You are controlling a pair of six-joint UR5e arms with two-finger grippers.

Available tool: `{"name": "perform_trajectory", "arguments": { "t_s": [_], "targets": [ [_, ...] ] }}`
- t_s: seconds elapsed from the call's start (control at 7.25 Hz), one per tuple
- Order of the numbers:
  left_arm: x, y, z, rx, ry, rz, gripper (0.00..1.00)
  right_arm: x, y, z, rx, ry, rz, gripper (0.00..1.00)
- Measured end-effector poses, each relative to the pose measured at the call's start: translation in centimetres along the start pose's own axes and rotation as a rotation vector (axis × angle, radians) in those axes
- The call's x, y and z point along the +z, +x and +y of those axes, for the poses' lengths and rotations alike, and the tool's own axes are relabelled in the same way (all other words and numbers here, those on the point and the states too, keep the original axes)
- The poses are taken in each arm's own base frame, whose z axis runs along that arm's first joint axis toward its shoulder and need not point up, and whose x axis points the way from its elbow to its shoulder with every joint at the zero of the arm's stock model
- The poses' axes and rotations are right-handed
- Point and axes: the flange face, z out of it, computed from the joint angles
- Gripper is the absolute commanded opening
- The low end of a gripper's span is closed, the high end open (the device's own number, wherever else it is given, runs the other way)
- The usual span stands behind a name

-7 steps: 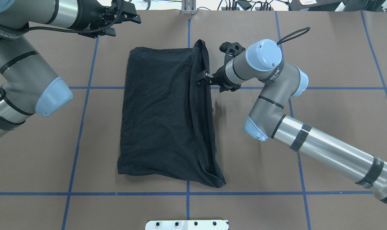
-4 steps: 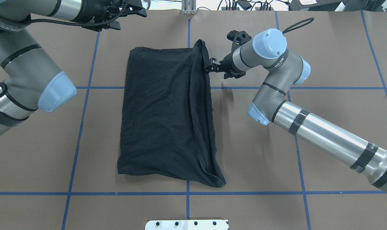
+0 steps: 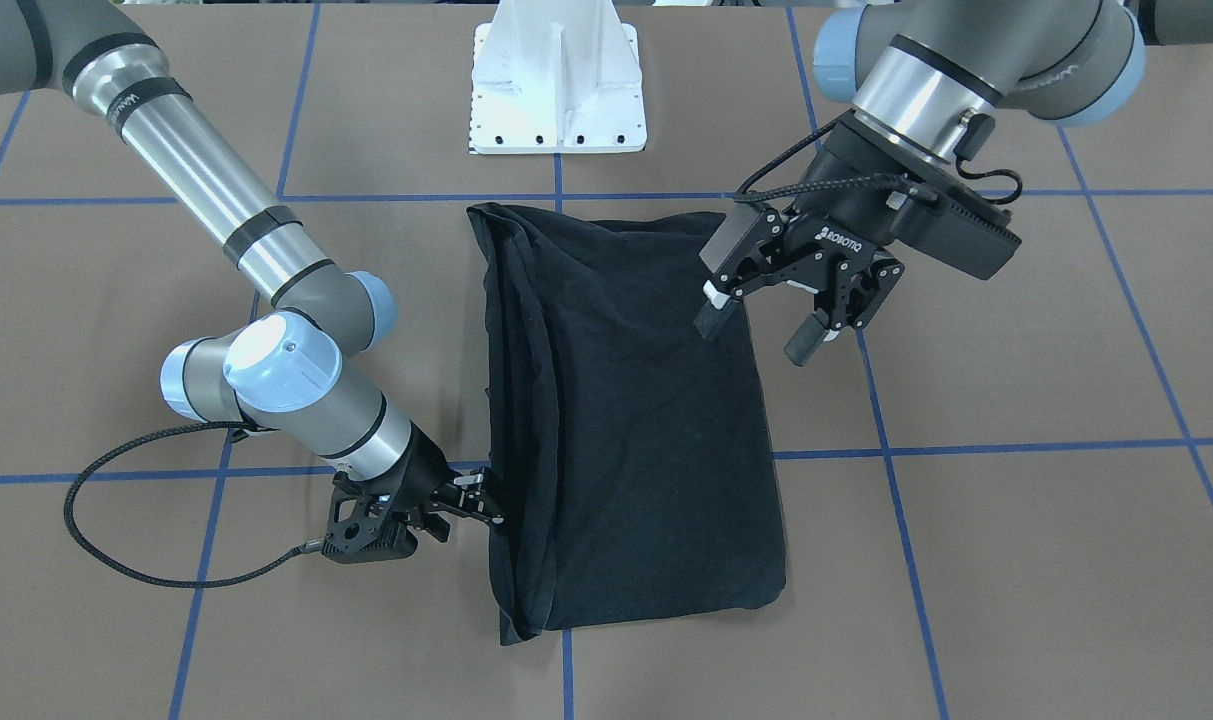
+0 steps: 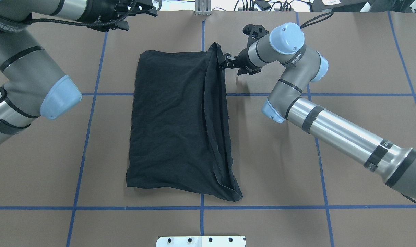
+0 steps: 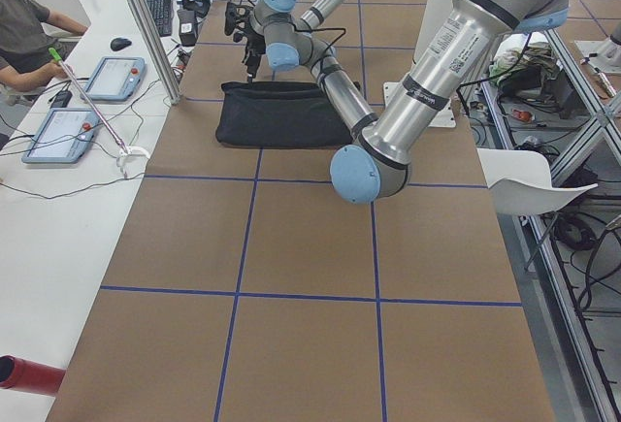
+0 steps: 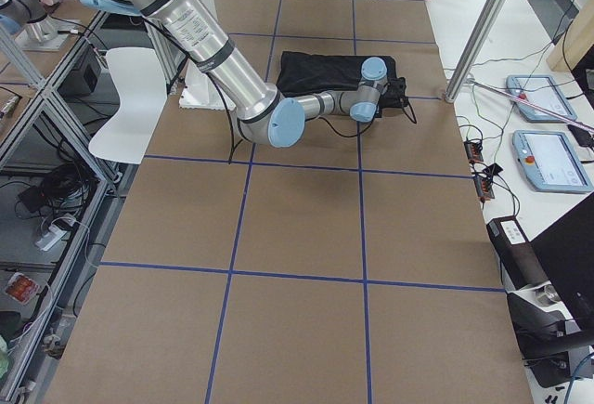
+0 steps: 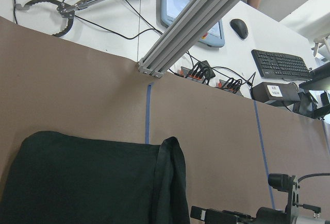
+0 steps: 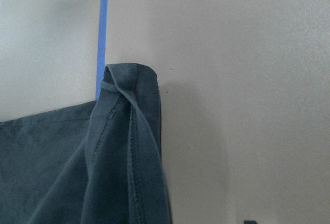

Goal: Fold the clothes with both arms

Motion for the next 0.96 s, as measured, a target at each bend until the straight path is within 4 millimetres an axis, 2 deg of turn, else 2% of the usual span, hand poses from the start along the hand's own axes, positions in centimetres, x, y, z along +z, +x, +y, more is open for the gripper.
{"name": "perform_trajectory", "arguments": {
  "t_s": [0.14,0.41,0.69,0.96],
  "targets": [
    [-0.1,0.0,-0.1,0.002,0.002,0.0,1.0,0.2,-0.1,-0.2,0.0,-0.001,0.003,0.25],
    [-0.2,-0.1,-0.3,0.003,0.005,0.0,1.0,0.5,-0.1,-0.2,0.001,-0.004,0.007,0.22],
    [-0.4,-0.1,-0.7,0.006,0.011,-0.001,1.0,0.6,-0.4,-0.3,0.002,-0.004,0.008,0.32],
    [-0.7,-0.2,-1.1,0.013,0.019,-0.006,1.0,0.5,-1.0,-0.6,0.0,0.0,0.004,0.35]
  ]
}}
